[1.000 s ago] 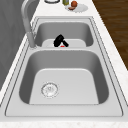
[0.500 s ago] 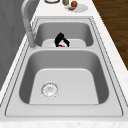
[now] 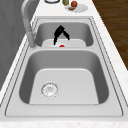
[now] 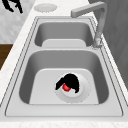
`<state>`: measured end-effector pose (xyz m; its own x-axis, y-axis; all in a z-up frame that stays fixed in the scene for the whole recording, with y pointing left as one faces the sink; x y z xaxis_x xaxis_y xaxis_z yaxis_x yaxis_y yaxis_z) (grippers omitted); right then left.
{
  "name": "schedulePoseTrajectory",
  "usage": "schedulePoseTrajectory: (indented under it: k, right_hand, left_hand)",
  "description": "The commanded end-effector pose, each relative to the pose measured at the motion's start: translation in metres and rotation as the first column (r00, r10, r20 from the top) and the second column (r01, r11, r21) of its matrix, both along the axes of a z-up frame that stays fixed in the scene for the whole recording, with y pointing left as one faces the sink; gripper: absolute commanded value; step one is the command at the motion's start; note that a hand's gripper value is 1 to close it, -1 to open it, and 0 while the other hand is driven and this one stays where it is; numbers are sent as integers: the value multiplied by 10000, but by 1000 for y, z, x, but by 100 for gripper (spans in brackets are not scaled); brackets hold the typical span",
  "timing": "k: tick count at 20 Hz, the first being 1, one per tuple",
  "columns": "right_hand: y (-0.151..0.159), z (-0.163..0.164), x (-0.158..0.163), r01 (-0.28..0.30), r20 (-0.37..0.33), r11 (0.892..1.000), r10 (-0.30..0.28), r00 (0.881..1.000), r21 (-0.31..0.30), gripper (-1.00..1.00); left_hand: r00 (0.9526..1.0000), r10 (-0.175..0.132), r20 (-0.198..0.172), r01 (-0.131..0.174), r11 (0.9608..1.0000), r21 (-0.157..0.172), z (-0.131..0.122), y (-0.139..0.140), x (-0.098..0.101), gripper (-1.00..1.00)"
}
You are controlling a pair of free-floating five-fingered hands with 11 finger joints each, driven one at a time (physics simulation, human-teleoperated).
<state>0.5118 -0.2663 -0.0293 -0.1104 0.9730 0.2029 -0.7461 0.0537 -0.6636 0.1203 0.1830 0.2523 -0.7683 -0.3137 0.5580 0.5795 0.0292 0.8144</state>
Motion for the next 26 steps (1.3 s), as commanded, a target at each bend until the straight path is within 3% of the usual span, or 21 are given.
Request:
schedulePoseTrajectory:
  k: [1,26]
  right_hand:
    - [-15,24,0,222,0,9997,-222,9998,33,-100]
    - [-136,174,-43,187,178,9998,-187,9997,32,-100]
  left_hand:
    - [10000,0,0,0,10000,0,0,0,0,0]
    - [10000,0,0,0,10000,0,0,0,0,0]
